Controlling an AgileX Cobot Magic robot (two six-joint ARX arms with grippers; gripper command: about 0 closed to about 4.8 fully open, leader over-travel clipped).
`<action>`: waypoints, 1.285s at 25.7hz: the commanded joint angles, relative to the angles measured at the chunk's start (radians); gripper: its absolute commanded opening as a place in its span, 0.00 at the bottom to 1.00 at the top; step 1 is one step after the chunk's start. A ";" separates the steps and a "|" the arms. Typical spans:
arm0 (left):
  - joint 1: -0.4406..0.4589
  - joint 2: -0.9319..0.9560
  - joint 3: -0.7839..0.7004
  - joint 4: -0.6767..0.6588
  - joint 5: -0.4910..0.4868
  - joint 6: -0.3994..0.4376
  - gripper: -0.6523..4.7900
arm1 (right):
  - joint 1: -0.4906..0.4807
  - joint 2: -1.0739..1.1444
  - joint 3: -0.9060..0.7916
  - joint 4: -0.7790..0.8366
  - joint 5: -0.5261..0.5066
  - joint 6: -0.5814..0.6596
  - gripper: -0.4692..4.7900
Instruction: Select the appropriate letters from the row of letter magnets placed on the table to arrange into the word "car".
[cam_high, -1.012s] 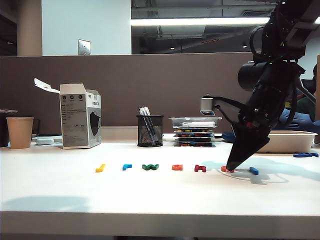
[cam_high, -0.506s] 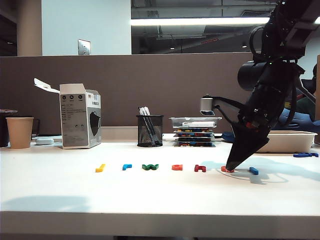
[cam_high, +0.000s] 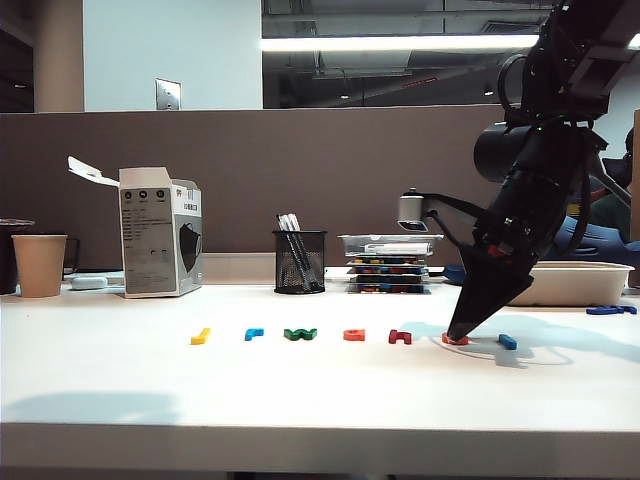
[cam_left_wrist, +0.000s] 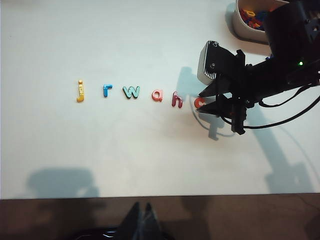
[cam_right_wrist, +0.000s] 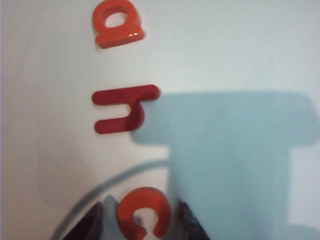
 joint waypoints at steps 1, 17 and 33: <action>0.000 -0.002 0.004 0.002 -0.010 0.001 0.11 | 0.001 0.010 -0.004 -0.010 0.013 0.006 0.36; 0.000 -0.002 0.004 0.002 -0.010 0.001 0.11 | 0.000 0.010 -0.003 -0.023 0.020 0.006 0.29; 0.000 -0.002 0.004 0.002 -0.010 0.001 0.11 | 0.002 0.002 0.079 -0.082 -0.041 0.014 0.29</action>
